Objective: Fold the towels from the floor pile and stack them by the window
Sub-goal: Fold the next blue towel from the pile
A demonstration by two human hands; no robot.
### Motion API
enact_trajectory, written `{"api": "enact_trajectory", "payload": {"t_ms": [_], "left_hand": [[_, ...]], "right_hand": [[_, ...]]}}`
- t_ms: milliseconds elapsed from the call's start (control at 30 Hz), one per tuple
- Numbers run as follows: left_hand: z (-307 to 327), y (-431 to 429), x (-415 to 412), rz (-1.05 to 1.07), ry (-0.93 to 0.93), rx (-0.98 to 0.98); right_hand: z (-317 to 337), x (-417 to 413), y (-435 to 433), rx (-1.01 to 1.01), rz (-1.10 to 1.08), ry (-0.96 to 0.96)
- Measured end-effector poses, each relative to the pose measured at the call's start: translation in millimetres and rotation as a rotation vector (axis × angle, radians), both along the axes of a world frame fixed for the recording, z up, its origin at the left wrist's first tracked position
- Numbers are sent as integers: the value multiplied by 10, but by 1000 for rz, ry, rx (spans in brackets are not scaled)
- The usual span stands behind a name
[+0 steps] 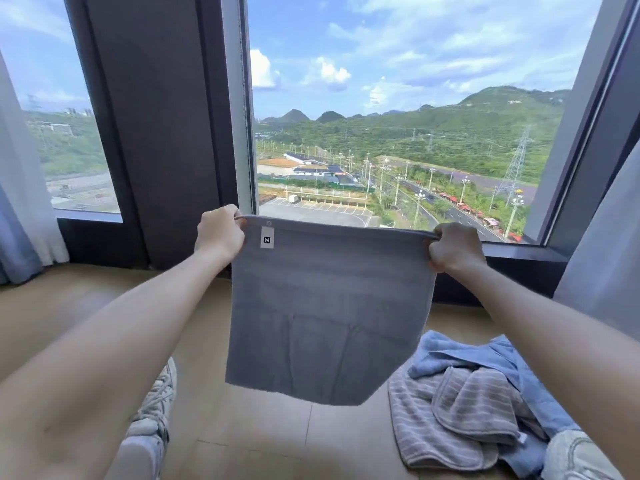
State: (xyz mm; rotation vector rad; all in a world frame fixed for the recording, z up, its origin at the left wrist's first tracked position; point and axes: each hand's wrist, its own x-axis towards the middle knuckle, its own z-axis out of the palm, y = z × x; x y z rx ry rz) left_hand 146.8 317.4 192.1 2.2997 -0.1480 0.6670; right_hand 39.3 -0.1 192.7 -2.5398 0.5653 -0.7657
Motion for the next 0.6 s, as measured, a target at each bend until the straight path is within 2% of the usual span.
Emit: {"api": "enact_trajectory", "payload": {"t_ms": [67, 100, 200, 233, 333, 433, 533, 600], "left_hand": [[50, 19, -29, -21, -156, -30], [64, 22, -30, -37, -144, 0], [-4, 11, -76, -82, 209, 233], [-13, 0, -74, -77, 234, 231], [13, -11, -37, -16, 148, 132], [5, 7, -22, 8, 135, 120], [-29, 38, -46, 53, 156, 169], [-26, 65, -57, 103, 183, 209]], "right_hand": [[48, -51, 5, -24, -8, -179], [74, -71, -12, -51, -30, -188], [43, -98, 20, -112, -82, 201], [28, -98, 28, -90, -92, 251], [46, -68, 57, -70, -100, 170], [54, -61, 77, -57, -100, 150], [23, -84, 81, -77, -88, 167], [27, -93, 95, -8, -8, 121]]}}
